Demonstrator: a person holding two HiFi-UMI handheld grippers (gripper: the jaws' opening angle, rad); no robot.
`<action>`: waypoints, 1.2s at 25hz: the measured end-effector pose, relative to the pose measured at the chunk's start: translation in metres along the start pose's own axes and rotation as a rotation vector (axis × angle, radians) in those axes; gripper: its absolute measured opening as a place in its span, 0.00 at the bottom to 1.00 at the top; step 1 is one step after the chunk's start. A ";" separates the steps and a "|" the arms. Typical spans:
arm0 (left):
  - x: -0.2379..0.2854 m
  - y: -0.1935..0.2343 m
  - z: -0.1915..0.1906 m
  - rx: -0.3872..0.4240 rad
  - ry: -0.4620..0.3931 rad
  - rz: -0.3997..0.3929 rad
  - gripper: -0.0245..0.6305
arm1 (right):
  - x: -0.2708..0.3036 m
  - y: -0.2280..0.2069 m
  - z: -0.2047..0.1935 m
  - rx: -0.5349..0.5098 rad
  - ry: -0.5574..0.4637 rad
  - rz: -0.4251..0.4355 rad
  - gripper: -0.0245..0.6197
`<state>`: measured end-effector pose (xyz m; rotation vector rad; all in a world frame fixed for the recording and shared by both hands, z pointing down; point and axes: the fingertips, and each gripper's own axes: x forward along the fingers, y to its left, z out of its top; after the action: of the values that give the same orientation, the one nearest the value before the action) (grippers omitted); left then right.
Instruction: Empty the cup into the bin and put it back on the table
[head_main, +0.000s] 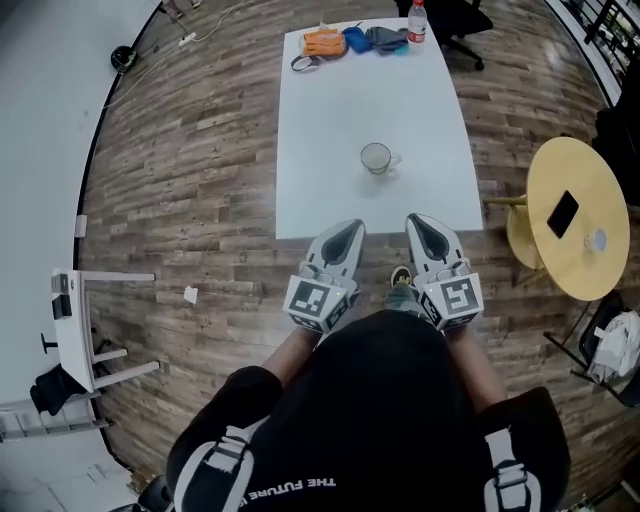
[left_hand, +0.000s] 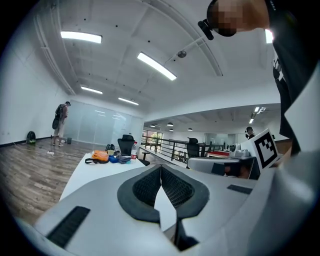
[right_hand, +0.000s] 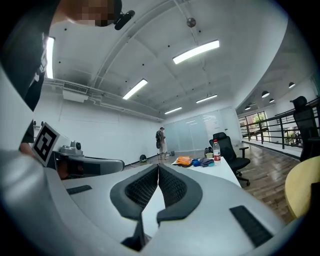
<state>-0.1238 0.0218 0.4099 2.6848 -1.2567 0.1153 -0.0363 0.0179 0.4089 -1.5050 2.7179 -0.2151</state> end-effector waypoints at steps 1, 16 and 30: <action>0.011 0.005 0.002 0.005 -0.001 0.002 0.07 | 0.009 -0.011 0.001 -0.006 0.005 0.001 0.06; 0.092 0.084 -0.017 -0.024 0.068 0.021 0.07 | 0.127 -0.116 -0.089 -0.051 0.251 -0.069 0.07; 0.110 0.139 -0.048 -0.063 0.157 0.065 0.07 | 0.203 -0.154 -0.190 -0.113 0.411 -0.090 0.25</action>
<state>-0.1594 -0.1395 0.4898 2.5272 -1.2778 0.2845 -0.0319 -0.2142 0.6267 -1.7926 3.0152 -0.4239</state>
